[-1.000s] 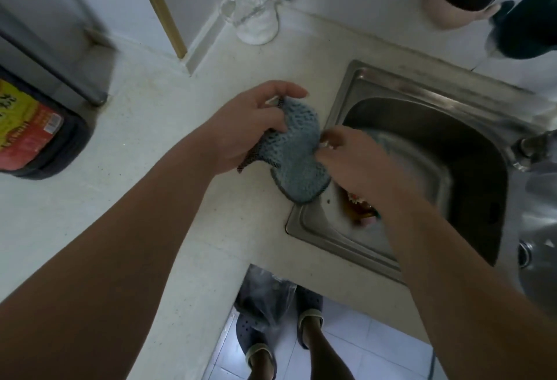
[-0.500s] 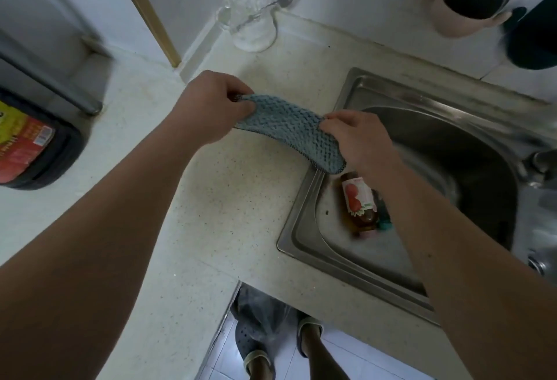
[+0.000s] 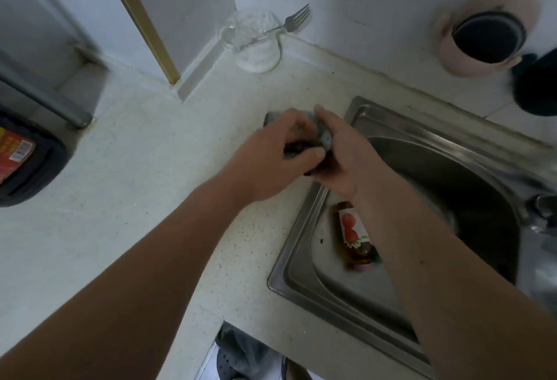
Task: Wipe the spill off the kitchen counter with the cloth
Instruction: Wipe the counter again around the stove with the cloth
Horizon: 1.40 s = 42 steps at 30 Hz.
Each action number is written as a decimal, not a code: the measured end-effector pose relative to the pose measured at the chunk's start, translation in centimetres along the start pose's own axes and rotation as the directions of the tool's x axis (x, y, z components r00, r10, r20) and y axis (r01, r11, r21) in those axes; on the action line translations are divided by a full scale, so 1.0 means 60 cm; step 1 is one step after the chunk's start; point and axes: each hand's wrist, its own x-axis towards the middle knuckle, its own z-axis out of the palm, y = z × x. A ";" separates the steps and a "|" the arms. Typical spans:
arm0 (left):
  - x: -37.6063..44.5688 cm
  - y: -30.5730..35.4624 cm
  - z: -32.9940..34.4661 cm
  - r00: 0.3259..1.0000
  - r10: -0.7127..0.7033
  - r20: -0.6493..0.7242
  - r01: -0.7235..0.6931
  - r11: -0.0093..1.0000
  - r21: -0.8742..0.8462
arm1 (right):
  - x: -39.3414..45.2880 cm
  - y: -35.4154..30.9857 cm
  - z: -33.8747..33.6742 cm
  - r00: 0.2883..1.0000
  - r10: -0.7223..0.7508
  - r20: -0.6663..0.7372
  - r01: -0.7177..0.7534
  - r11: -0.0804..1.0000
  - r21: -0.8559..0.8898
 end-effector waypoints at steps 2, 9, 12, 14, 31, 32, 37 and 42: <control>-0.005 -0.003 0.004 0.999 -0.034 0.024 0.038 0.978 -0.205 | 0.025 -0.019 0.000 0.974 -0.138 -0.180 0.118 0.986 -0.117; 0.019 -0.070 -0.027 0.851 -0.363 -0.379 0.315 0.931 -0.184 | 0.125 -0.041 -0.037 0.743 -0.595 0.306 0.235 -0.196 -0.952; 0.002 -0.125 -0.048 0.816 -0.411 -0.406 0.497 0.857 0.133 | 0.146 -0.036 -0.055 0.714 -0.593 0.372 0.232 -0.301 -0.925; -0.016 -0.166 -0.063 0.783 -0.474 -0.402 0.602 0.739 0.302 | 0.152 -0.027 -0.060 0.754 -0.554 0.353 0.113 -0.420 -0.900; -0.030 -0.214 -0.103 0.759 -0.575 -0.304 0.649 0.640 0.410 | 0.208 0.089 0.160 0.841 -0.119 0.527 0.381 -0.563 -0.734; -0.034 -0.215 -0.114 0.765 -0.566 -0.307 0.644 0.661 0.386 | 0.208 0.098 0.167 0.815 -0.034 0.578 0.459 -0.570 -0.681; -0.062 -0.216 -0.115 0.791 -0.552 -0.265 0.612 0.706 0.357 | 0.218 0.036 0.073 0.834 -0.401 0.378 0.119 -0.539 -0.834; -0.066 -0.205 -0.113 0.786 -0.552 -0.277 0.616 0.735 0.283 | 0.181 0.084 0.076 0.865 -0.443 0.234 0.019 -0.437 -0.899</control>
